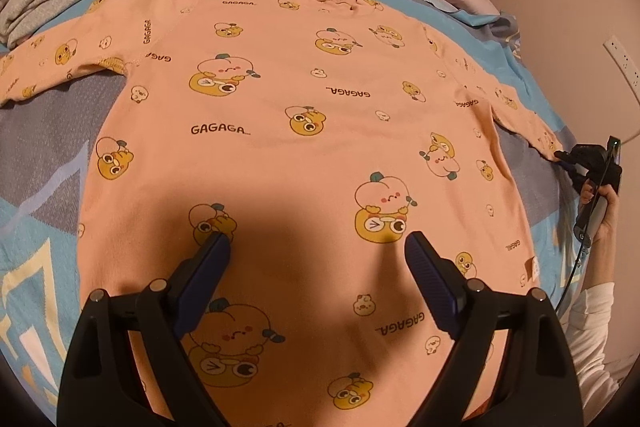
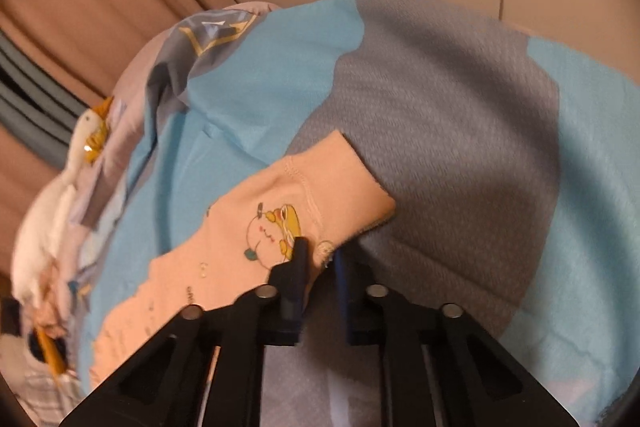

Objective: Fold small clothes
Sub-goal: 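Move the right gripper to the romper's sleeve cuff and close on it, then lift the sleeve with the right gripper and fold it across the romper body, then grasp the romper's other sleeve with the left gripper, then fold the held sleeve across the body with the left gripper and release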

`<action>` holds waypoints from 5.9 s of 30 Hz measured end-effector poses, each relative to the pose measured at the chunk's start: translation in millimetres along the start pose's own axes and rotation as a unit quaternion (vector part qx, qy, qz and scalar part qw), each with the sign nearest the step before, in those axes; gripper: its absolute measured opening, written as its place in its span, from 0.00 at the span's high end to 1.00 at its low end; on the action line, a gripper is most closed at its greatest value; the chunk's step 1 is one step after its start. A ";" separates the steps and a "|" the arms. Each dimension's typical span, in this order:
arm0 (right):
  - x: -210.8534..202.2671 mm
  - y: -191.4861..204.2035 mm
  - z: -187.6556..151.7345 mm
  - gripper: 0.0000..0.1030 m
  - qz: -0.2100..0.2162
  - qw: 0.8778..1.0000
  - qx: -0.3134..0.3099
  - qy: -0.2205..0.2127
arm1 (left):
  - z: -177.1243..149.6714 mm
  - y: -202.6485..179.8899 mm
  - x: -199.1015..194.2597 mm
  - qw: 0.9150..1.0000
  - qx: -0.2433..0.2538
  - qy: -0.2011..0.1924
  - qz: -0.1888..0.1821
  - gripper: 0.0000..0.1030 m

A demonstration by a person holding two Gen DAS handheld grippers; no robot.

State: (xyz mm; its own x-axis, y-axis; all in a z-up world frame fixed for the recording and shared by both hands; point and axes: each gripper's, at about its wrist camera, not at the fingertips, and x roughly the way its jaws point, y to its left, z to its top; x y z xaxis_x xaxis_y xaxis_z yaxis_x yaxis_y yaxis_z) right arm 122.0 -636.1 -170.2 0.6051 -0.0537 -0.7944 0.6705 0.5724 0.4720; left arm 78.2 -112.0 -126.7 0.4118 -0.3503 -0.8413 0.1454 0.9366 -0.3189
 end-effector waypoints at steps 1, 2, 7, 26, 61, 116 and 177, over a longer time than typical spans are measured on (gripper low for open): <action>-1.8 2.0 0.5 0.90 -0.003 1.000 -0.004 -0.004 | 0.9 -0.4 -0.2 1.000 0.000 -0.001 0.001 0.13; -6.0 4.7 1.0 0.91 -0.005 1.000 -0.010 -0.011 | 1.6 0.1 -0.5 1.000 -0.001 -0.001 0.001 0.14; -29.0 31.5 4.1 0.93 -0.022 0.996 -0.062 -0.052 | 6.3 5.2 -7.6 1.000 -0.014 -0.008 -0.001 0.16; -125.7 187.0 -46.6 0.94 0.113 0.948 -0.273 -0.117 | 19.9 47.4 -63.4 0.993 -0.062 -0.099 0.026 0.16; -54.6 289.9 -278.7 0.94 0.232 0.819 -0.506 0.142 | 25.6 71.9 -71.8 0.987 -0.090 -0.119 0.051 0.16; -72.8 181.3 -152.6 0.56 0.150 0.946 -0.274 0.094 | 169.6 50.3 -63.0 0.988 -0.025 -0.152 -0.002 0.94; 9.9 227.5 -194.8 0.74 0.041 0.929 -0.340 0.141 | 127.8 155.6 11.8 0.992 -0.109 -0.024 0.066 0.88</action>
State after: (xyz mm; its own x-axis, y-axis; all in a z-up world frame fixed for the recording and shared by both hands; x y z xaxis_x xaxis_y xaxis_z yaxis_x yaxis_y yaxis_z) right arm 196.9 -347.0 -145.1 0.4419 0.1748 -0.8799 0.1424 0.9547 0.2612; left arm 220.6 30.8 -130.4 0.4582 -0.2192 -0.8614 -0.1092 0.9479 -0.2993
